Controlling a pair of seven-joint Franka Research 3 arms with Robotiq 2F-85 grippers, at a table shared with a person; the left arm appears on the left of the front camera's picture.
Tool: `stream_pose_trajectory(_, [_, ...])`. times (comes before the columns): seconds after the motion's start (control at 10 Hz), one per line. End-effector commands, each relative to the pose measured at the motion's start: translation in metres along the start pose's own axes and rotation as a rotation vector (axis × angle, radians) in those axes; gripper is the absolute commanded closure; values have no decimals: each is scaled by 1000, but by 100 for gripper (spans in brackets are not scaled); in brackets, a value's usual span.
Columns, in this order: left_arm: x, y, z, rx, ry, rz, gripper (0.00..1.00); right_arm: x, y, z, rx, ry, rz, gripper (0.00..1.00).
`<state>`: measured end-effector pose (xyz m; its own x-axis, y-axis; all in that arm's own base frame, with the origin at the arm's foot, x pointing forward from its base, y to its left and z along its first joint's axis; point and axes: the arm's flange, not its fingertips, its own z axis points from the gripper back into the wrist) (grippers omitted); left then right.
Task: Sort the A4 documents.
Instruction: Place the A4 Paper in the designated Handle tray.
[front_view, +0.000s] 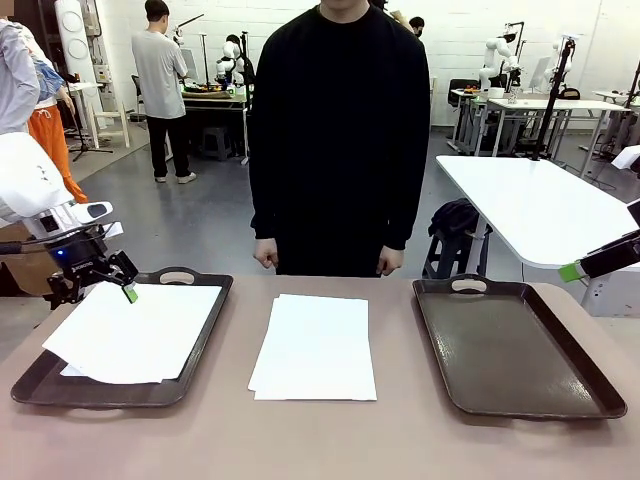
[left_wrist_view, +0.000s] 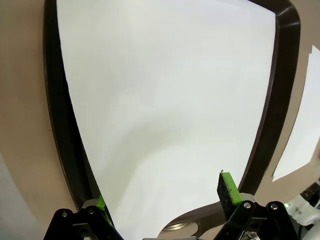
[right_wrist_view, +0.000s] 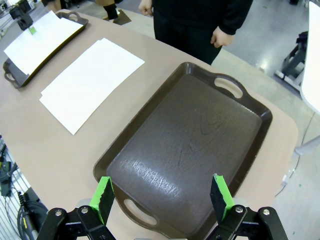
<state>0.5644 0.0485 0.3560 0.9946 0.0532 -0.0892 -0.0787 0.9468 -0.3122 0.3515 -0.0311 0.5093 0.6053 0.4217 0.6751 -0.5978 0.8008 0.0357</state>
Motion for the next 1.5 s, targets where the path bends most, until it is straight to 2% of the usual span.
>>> stream_pose_trajectory(0.0, [4, -21, 8, 105, -12, -12, 0, -1, -1, -2, 19, -7, -5, 0])
stream_pose_trajectory(0.6, [4, -20, 5, 192, -11, 43, 0, -1, -1, -2, 19, -7, -5, 0])
stream_pose_trajectory(1.2, [-8, -14, 28, 254, -75, 101, 0, -1, -1, -2, 19, -7, -5, 0])
stream_pose_trajectory(1.4, [-7, -17, 26, 225, -80, 99, 0, -1, -1, -2, 19, -7, -5, 0])
